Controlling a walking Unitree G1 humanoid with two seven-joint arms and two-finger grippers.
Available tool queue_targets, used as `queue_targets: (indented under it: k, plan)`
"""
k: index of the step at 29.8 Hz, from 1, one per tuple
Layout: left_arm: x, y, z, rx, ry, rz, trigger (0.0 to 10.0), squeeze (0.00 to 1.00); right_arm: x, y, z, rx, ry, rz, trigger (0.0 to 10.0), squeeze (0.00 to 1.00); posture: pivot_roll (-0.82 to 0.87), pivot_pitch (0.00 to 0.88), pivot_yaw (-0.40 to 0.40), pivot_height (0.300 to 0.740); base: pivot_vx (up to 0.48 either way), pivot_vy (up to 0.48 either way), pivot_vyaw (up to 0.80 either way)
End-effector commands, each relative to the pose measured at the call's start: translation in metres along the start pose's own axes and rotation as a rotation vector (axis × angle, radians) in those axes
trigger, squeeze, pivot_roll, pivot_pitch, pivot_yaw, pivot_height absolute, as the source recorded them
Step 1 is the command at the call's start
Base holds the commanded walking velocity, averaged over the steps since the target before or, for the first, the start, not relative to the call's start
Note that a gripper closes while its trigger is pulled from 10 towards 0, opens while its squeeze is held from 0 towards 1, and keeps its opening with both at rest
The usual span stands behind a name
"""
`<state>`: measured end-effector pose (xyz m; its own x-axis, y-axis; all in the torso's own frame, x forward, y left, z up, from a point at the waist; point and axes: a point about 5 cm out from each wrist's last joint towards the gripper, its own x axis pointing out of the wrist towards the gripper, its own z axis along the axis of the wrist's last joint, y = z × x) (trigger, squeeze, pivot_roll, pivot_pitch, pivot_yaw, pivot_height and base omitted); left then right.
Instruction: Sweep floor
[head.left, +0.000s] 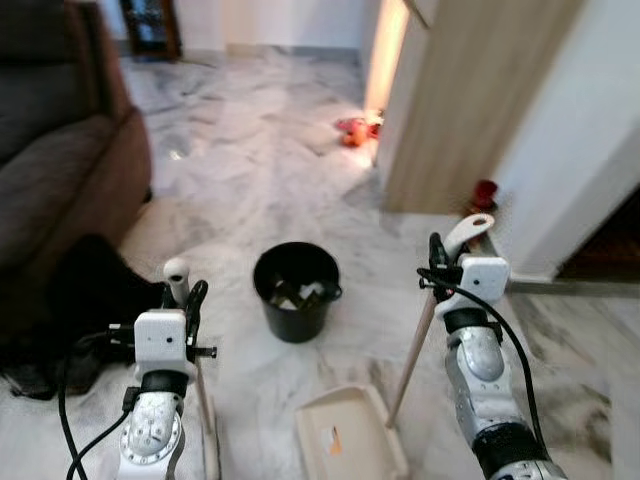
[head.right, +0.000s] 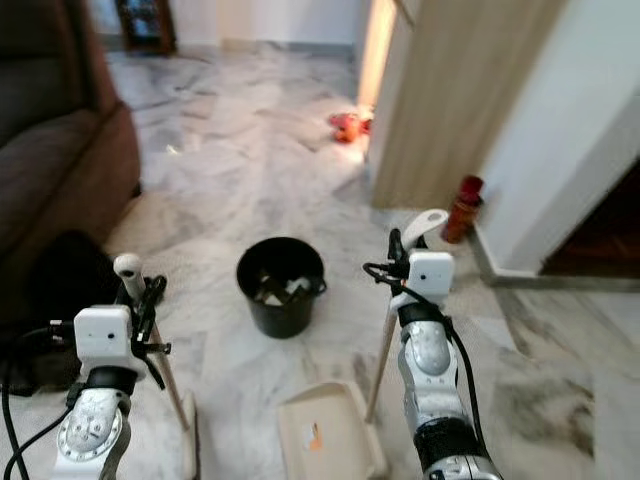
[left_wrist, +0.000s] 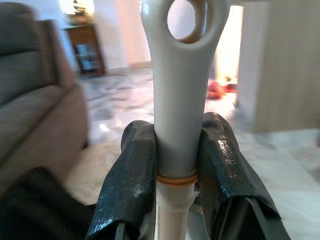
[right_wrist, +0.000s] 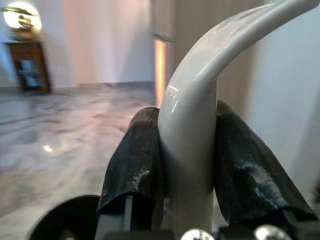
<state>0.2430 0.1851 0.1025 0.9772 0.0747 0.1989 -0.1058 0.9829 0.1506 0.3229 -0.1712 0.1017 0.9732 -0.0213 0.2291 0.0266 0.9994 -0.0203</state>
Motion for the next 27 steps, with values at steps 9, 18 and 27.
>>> queue_targets:
  k: [9, 18, 27]
  plan:
    - [0.0047, -0.0024, 0.0054, 0.019, -0.030, -0.008, 10.0, 0.00, 0.0034, -0.0034, 0.0032, -0.005, -0.006, -0.015, 10.0, 0.00, 0.04, 0.089, -0.062, 0.740, 0.000, 0.000, -0.80]
    - [0.0058, -0.0035, 0.0045, 0.026, -0.021, -0.014, 10.0, 0.02, 0.0034, -0.0054, 0.0026, -0.010, -0.001, -0.022, 10.0, 0.00, 0.04, 0.094, -0.062, 0.740, 0.000, 0.000, -0.80]
    - [0.0073, -0.0054, 0.0059, 0.051, -0.029, -0.027, 10.0, 0.04, 0.0046, -0.0048, 0.0036, -0.011, -0.004, -0.021, 10.0, 0.00, 0.04, 0.096, -0.062, 0.740, 0.000, -0.189, -0.80]
